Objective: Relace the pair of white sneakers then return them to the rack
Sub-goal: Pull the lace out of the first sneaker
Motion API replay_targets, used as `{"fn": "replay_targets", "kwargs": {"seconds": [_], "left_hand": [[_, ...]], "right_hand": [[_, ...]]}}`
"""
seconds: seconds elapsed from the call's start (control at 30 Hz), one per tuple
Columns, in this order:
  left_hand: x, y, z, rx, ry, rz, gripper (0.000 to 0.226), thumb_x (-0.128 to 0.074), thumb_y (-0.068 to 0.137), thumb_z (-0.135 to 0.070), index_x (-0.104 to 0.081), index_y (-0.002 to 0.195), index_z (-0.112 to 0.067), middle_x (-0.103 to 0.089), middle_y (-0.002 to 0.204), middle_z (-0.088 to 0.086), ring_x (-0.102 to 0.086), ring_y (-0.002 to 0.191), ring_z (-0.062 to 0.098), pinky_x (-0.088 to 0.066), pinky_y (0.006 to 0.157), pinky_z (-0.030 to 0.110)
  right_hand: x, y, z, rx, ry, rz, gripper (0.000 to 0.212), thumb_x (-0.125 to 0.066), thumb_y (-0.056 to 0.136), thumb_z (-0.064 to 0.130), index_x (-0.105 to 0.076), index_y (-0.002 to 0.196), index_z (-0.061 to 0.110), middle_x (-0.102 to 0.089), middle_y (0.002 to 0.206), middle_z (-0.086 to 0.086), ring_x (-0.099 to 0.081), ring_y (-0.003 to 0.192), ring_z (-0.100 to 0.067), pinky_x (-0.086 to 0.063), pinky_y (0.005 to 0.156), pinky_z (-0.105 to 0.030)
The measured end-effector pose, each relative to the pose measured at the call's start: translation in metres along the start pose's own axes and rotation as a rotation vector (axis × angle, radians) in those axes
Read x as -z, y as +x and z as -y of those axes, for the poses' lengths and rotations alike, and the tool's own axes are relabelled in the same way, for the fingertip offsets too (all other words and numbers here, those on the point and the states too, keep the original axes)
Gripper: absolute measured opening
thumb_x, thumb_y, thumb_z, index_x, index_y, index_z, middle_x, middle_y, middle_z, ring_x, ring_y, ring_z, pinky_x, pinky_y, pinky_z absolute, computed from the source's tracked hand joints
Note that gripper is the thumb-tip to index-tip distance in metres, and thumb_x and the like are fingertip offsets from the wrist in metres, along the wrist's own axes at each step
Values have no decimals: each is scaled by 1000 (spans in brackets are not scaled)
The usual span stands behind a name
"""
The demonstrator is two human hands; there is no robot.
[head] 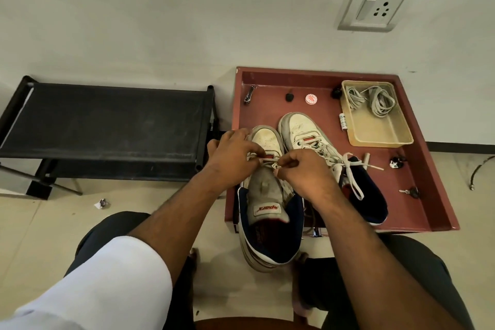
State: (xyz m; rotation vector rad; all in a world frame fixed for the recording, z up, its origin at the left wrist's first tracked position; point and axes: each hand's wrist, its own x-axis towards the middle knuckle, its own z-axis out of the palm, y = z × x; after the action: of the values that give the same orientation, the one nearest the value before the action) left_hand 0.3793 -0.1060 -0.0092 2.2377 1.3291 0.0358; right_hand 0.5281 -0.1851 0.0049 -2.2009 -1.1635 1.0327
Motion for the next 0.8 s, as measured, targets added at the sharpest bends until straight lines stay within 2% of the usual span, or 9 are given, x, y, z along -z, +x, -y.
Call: {"fn": "replay_targets", "kwargs": {"seconds": [0.1,0.27,0.4,0.5,0.57,0.63,0.67,0.73,0.8], "left_hand": [[-2,3,-3,-4,0,22,28,-63,92,-35,-66,120,-39,-29,157,-5,-13,148,20,-5,116,50],[-11,14,-1,-54,15,62,22,-65,90,-34,-68,112,-32,-18,162,-2,9,151,25,13,115,56],[-14,17,-2,-30,-112,125,14,-63,94,-33,-70,97,-21,-16,164,2,0,152,26,6,119,51],[-12,16,-1,27,-364,173,18,-59,96,-27,-70,87,-15,-16,164,0,-20,148,26,-18,120,53],[-9,16,-3,121,-535,199,22,-55,96,-22,-71,107,-11,-45,148,-2,-42,134,21,-31,115,46],[-3,15,-6,255,-726,195,38,-53,93,-17,-60,130,-9,-65,113,3,-59,106,20,-47,101,38],[-1,14,-7,307,-844,183,39,-52,92,-15,-59,130,-11,-68,102,7,-63,92,18,-51,90,32],[6,9,-7,395,-1092,163,27,-48,91,-15,-68,110,-9,-65,84,8,-62,71,13,-51,71,26],[8,7,-3,439,-1283,119,31,-48,87,-17,-68,105,-3,-55,86,8,-53,73,18,-46,67,28]], "right_hand": [[-2,-1,1,6,-57,39,37,-81,75,22,-67,109,20,-67,101,3,-64,90,-14,-52,81,-29],[-8,-1,2,55,-68,-21,34,-78,74,18,-57,101,21,-63,91,1,-59,76,-16,-50,67,-33],[-10,-1,-1,51,-27,-38,38,-77,75,13,-54,104,22,-59,84,6,-58,75,-14,-49,63,-31],[-11,1,-2,52,2,-33,44,-77,77,13,-58,116,19,-58,88,10,-58,81,-10,-44,64,-23],[-12,2,-2,64,-21,-33,42,-74,79,10,-61,117,18,-60,87,9,-58,77,-7,-44,61,-19],[-14,2,-4,72,-36,-40,40,-72,80,8,-63,118,18,-63,88,7,-58,76,-6,-44,60,-18],[-15,2,-5,71,-37,-45,40,-71,80,7,-64,117,18,-64,88,6,-59,77,-7,-45,60,-18],[-16,3,-7,51,-14,-40,37,-71,80,6,-65,115,17,-63,87,6,-59,76,-8,-46,60,-18],[-14,4,-9,23,48,-22,27,-74,81,9,-67,106,16,-64,86,7,-59,75,-6,-45,59,-16]]}}
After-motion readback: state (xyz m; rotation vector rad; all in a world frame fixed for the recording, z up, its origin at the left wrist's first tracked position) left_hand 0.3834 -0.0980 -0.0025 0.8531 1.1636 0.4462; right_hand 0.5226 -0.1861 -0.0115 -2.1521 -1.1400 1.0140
